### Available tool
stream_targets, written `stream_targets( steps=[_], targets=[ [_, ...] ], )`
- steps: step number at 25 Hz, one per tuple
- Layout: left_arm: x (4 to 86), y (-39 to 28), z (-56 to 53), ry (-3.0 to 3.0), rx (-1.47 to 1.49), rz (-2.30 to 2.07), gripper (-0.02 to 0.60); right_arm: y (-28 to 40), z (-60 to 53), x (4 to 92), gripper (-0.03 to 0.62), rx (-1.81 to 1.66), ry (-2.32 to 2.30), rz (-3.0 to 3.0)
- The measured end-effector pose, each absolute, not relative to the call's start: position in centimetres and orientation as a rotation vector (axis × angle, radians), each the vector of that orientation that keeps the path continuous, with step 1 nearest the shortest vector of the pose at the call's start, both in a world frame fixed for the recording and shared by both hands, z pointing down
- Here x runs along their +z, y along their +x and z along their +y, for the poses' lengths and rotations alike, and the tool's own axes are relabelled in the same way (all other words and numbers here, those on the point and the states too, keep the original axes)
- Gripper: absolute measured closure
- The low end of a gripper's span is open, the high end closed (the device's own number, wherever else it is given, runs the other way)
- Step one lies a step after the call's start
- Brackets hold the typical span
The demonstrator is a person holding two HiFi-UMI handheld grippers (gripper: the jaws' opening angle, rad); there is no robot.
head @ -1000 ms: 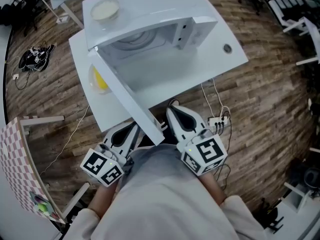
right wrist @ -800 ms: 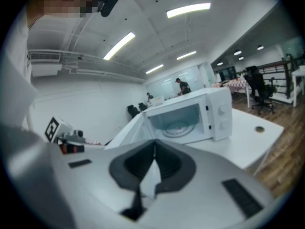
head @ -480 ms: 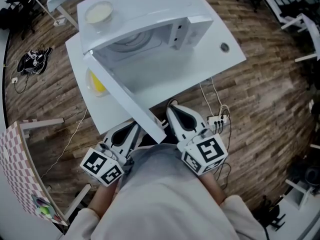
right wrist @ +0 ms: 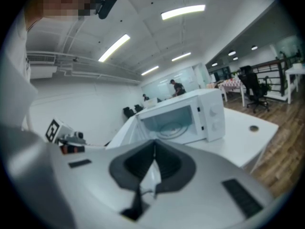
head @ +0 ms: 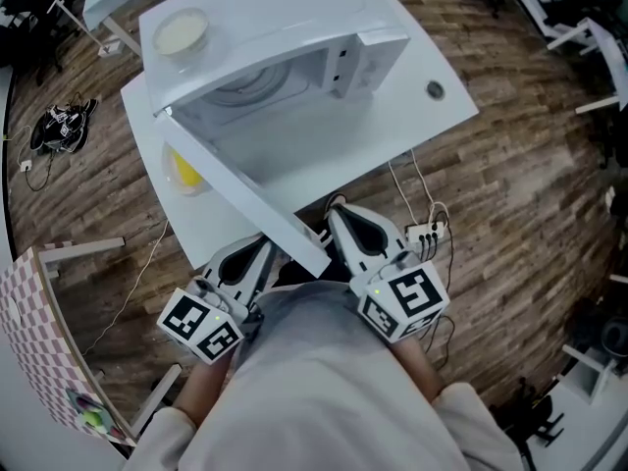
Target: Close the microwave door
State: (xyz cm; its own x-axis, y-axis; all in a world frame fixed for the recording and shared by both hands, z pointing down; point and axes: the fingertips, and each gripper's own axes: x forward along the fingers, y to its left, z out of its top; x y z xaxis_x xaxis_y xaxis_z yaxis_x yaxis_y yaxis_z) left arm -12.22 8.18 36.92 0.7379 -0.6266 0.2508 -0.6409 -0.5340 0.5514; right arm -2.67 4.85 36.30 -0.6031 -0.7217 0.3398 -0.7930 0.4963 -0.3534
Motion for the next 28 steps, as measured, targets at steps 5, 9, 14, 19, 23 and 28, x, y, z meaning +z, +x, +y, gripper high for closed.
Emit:
stream_targets(
  steps=[5, 9, 14, 19, 23, 28],
  targets=[
    [37.0, -11.9, 7.5, 2.293, 0.023, -0.940, 0.565, -2.2, 4.2, 36.5, 0.571, 0.729, 1.333, -2.576],
    [36.9, -11.4, 7.2, 2.309, 0.033, -0.924, 0.565, -1.9, 3.9, 36.5, 0.571, 0.717, 1.340, -2.565],
    [36.9, -10.8, 6.5, 2.311, 0.030, -0.905, 0.565, -1.5, 3.1, 36.5, 0.571, 0.718, 1.353, -2.560],
    [36.9, -10.2, 5.7, 2.312, 0.027, -0.885, 0.565, -0.8, 2.5, 36.6, 0.571, 0.724, 1.373, -2.546],
    [36.9, -9.7, 5.1, 2.329, 0.038, -0.874, 0.565, 0.0, 1.8, 36.7, 0.571, 0.731, 1.398, -2.531],
    [36.8, -9.3, 4.4, 2.325, 0.034, -0.860, 0.565, 0.8, 1.1, 36.8, 0.571, 0.752, 1.434, -2.517]
  ],
)
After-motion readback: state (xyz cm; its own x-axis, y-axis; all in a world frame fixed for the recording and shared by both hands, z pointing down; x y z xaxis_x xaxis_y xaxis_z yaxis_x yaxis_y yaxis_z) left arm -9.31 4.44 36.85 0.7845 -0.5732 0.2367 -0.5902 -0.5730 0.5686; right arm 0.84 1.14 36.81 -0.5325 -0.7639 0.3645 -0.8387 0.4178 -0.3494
